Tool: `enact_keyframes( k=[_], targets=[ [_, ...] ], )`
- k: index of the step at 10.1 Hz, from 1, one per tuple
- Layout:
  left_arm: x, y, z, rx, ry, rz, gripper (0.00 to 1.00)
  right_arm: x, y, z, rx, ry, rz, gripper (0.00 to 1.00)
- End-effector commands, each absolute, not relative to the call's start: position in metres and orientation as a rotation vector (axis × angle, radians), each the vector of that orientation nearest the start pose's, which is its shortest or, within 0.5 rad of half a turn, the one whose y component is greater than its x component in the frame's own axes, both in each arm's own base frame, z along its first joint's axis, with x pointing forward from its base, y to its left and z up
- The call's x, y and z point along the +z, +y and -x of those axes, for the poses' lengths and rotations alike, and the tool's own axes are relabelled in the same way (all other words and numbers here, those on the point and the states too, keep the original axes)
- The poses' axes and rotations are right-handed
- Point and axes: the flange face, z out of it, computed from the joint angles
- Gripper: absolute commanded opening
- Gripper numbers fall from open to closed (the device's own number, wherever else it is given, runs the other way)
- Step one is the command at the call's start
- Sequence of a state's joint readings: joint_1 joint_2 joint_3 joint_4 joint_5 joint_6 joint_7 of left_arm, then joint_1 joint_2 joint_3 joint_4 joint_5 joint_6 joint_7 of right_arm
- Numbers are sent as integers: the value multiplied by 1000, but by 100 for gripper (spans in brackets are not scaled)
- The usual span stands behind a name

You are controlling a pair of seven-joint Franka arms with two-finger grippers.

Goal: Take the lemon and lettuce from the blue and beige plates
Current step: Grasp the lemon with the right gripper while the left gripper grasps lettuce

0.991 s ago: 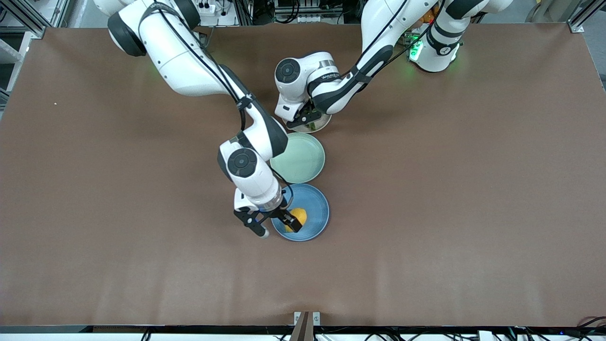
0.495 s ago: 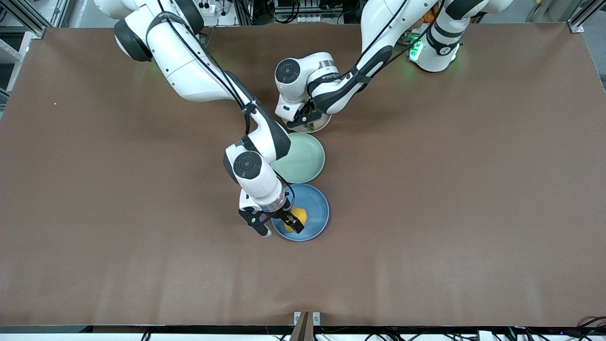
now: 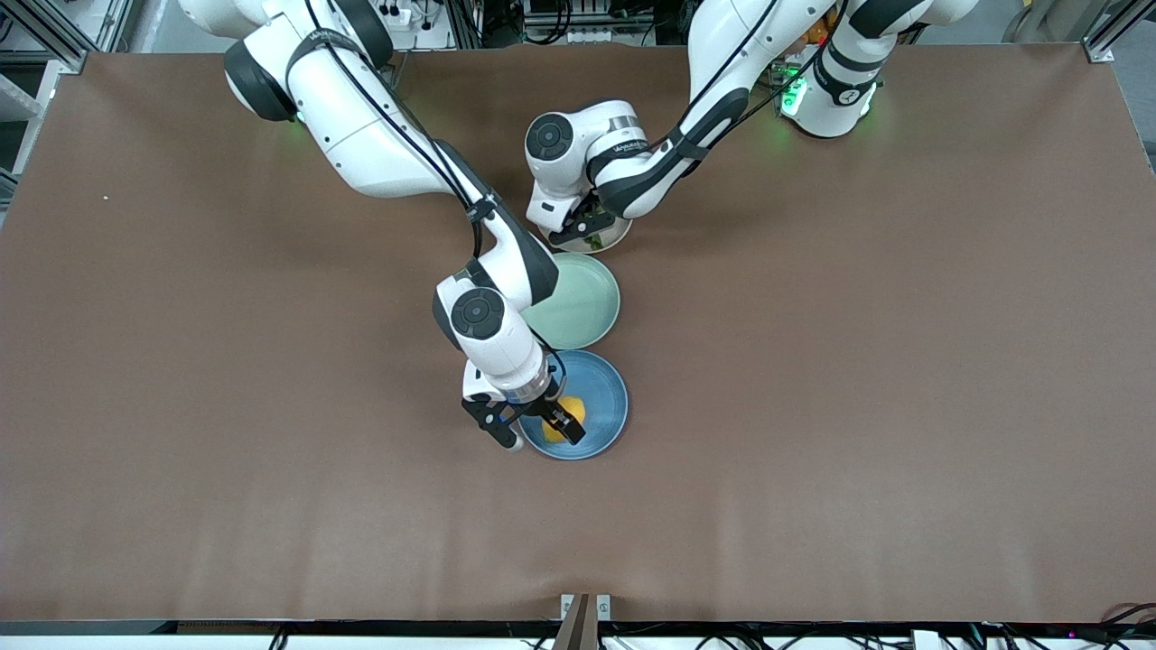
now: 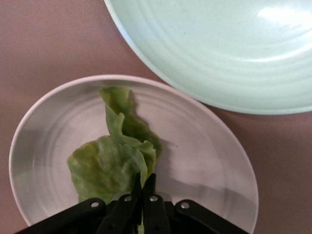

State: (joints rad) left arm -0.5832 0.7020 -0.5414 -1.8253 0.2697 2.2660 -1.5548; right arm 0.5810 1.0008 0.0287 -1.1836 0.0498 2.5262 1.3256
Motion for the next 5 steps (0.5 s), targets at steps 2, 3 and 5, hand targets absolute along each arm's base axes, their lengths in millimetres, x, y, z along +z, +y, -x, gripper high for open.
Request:
enact_keyframes(
  k=[2, 3, 5],
  targets=[
    [245, -556, -306, 151, -522, 2977, 0, 203, 455, -654, -210, 1079, 2588, 76],
    [267, -554, -309, 117, -523, 2978, 0, 199, 458, -651, -207, 1077, 2589, 70],
    [307, -546, -318, 79, -543, 2964, 0, 199, 455, -653, -212, 1069, 2594, 57]
  ],
)
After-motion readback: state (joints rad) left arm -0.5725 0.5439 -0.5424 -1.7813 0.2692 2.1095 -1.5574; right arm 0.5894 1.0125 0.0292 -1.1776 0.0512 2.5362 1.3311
